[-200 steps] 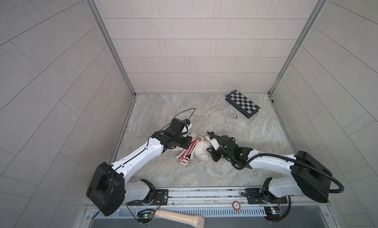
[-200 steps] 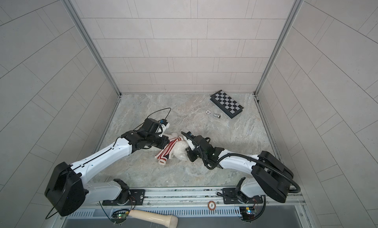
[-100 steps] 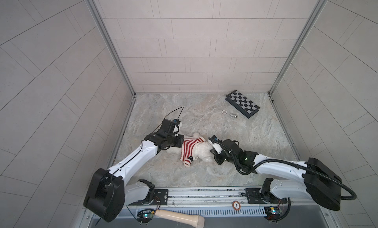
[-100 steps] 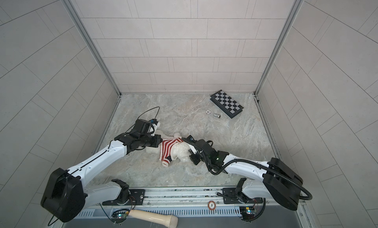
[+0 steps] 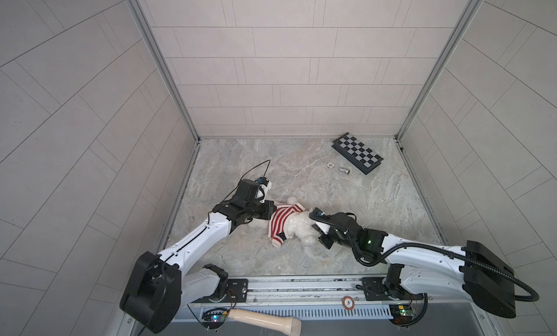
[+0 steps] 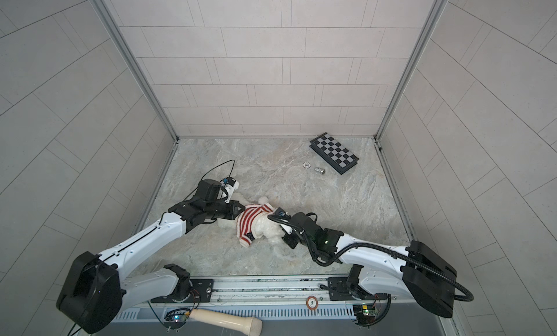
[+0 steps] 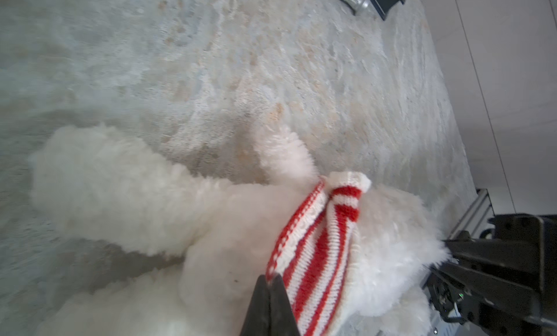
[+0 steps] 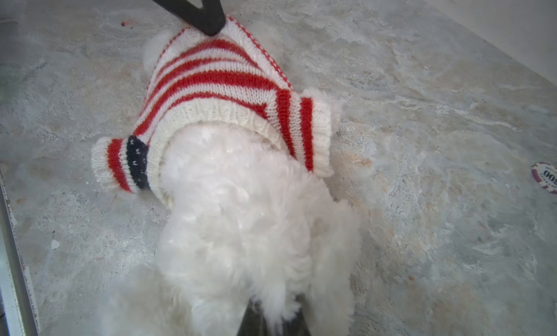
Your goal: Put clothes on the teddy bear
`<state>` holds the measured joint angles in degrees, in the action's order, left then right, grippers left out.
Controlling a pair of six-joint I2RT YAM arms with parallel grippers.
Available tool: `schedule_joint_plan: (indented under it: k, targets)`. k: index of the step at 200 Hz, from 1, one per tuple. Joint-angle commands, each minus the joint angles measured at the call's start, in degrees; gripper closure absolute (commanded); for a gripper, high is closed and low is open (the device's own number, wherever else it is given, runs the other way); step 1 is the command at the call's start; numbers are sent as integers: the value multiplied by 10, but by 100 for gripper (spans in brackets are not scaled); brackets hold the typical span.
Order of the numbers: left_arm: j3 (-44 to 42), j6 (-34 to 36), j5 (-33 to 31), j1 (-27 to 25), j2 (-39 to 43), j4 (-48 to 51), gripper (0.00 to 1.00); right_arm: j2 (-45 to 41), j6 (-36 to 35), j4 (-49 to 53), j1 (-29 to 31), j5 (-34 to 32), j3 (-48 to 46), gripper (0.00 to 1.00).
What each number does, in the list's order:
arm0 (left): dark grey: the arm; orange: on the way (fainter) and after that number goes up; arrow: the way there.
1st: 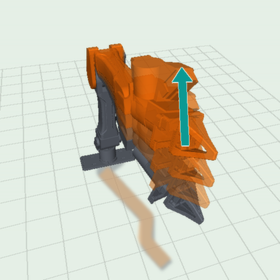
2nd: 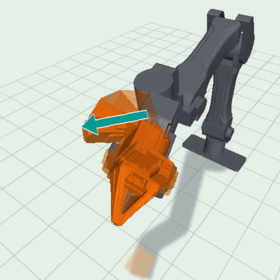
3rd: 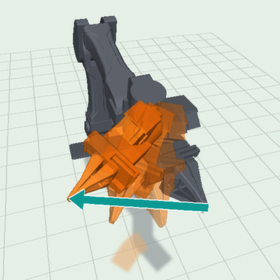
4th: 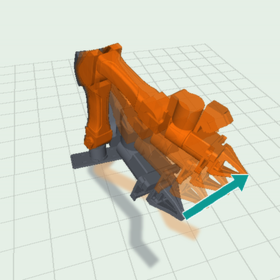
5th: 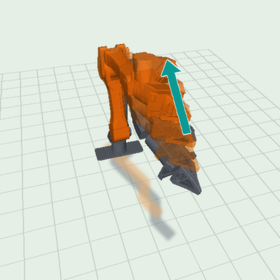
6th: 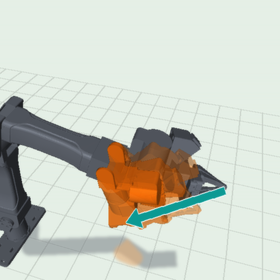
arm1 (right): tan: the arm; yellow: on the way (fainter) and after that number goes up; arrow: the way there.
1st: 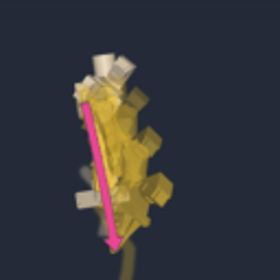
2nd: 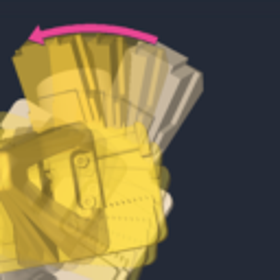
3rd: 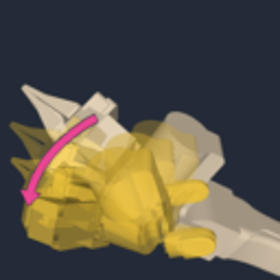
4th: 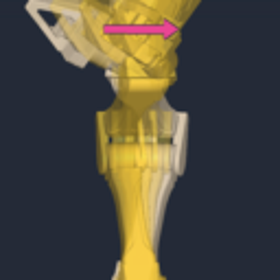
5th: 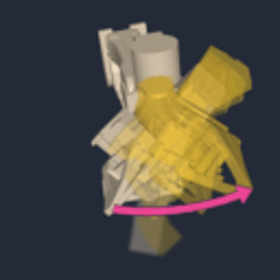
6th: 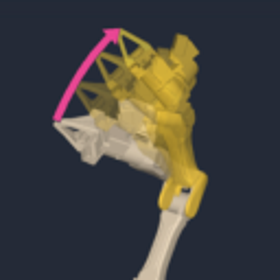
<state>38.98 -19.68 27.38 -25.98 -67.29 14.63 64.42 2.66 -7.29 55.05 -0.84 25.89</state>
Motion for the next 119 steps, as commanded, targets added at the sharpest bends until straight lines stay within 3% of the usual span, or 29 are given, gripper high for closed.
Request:
schedule_joint_plan:
  k: [1,21,56,119]
  targets:
    - [13,-2,16,-2,-1,-18,100,-1,-39,-14,17,-19,0,100]
    - [16,-6,-11,3,-6,-12,100,-16,-60,-27,38,-35,-12,100]
    - [-8,-36,-20,56,-21,-59,100,-46,-101,-47,67,-50,-41,100]
    - [-33,-26,-51,74,-25,-51,100,-121,-162,-63,106,-77,-81,100]
